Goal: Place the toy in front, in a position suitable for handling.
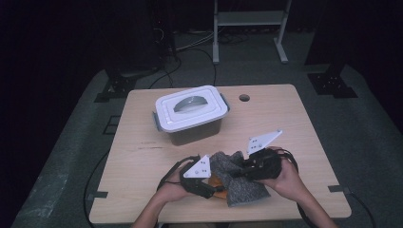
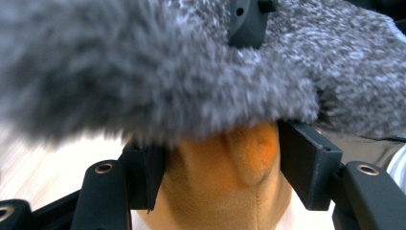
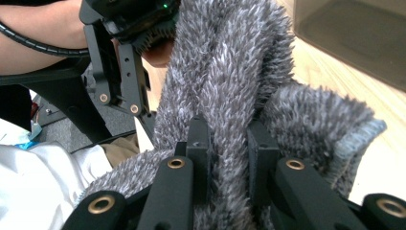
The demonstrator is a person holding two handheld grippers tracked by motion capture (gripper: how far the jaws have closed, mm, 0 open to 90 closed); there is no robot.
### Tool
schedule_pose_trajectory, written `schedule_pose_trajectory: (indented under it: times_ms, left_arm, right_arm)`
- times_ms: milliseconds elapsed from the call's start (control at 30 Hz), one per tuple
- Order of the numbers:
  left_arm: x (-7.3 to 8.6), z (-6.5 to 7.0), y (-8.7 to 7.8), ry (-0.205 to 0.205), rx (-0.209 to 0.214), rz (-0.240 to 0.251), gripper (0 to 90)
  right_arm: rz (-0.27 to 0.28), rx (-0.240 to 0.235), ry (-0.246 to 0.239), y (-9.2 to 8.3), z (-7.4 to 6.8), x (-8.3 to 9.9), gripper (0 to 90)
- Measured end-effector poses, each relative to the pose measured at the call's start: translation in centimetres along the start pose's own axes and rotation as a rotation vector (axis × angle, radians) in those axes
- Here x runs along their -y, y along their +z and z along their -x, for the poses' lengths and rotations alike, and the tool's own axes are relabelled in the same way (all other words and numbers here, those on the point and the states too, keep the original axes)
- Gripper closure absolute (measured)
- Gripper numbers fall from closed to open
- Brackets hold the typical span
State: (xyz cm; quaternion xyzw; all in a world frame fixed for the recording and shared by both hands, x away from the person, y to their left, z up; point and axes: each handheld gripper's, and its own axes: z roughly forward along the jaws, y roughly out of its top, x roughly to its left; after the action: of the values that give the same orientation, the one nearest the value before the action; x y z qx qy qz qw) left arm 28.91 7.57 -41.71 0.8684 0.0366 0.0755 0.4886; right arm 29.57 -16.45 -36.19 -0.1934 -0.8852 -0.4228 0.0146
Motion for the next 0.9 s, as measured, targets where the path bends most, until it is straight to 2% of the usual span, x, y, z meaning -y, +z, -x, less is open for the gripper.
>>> schedule_pose_trajectory:
  times_ms: [100,133,300,433,500,533,567,633,667,733,833,867,900]
  left_arm:
    - [0.6,-0.5,-0.3,-0.027,0.011,0.003,37.8]
    - [0.8,-0.6,-0.4,-0.031,0.013,0.005,37.7]
    - [0.9,-0.7,-0.4,-0.038,0.021,0.002,36.7]
    - [0.1,-0.6,-0.1,-0.071,0.006,0.002,24.5]
    - [0.0,-0.5,0.1,-0.076,0.001,0.002,25.8]
    - [0.0,-0.4,0.1,-0.064,-0.005,0.0,31.6]
    - [-0.1,-0.3,0.1,-0.058,-0.004,0.003,31.6]
    - [-0.2,-0.1,0.1,-0.034,0.005,0.004,34.1]
    - [-0.3,0.2,0.1,0.002,0.01,-0.005,34.7]
    - [-0.2,0.2,0.0,0.015,0.006,-0.017,35.1]
    - [0.1,0.0,-0.2,0.011,0.01,-0.018,35.9]
    - [0.5,-0.3,-0.4,-0.011,0.021,-0.013,35.9]
    - [0.5,-0.3,-0.4,-0.011,0.021,-0.013,35.9]
  right_arm:
    - [0.001,0.009,0.021,-0.1,0.6,0.4,75.1]
    - [0.014,0.01,0.042,-0.3,1.2,1.1,75.1]
    - [0.04,0.0,0.09,-0.8,2.0,2.6,75.2]
    - [0.063,-0.005,0.111,-1.0,2.1,3.6,75.2]
    - [0.063,-0.001,0.105,-1.1,1.9,3.6,75.1]
    - [0.065,0.006,0.091,-1.3,1.6,3.1,75.1]
    - [0.065,0.006,0.091,-1.3,1.6,3.1,75.1]
    - [0.081,-0.004,0.072,-1.4,1.2,2.5,75.1]
    - [0.077,-0.008,0.048,-1.2,0.8,1.7,75.1]
    - [0.065,-0.006,0.031,-0.8,0.5,1.3,75.1]
    - [0.057,-0.005,0.035,-0.5,0.7,1.3,75.1]
    - [0.062,-0.001,0.047,-0.6,1.1,1.7,75.1]
    - [0.062,-0.001,0.047,-0.6,1.1,1.7,75.1]
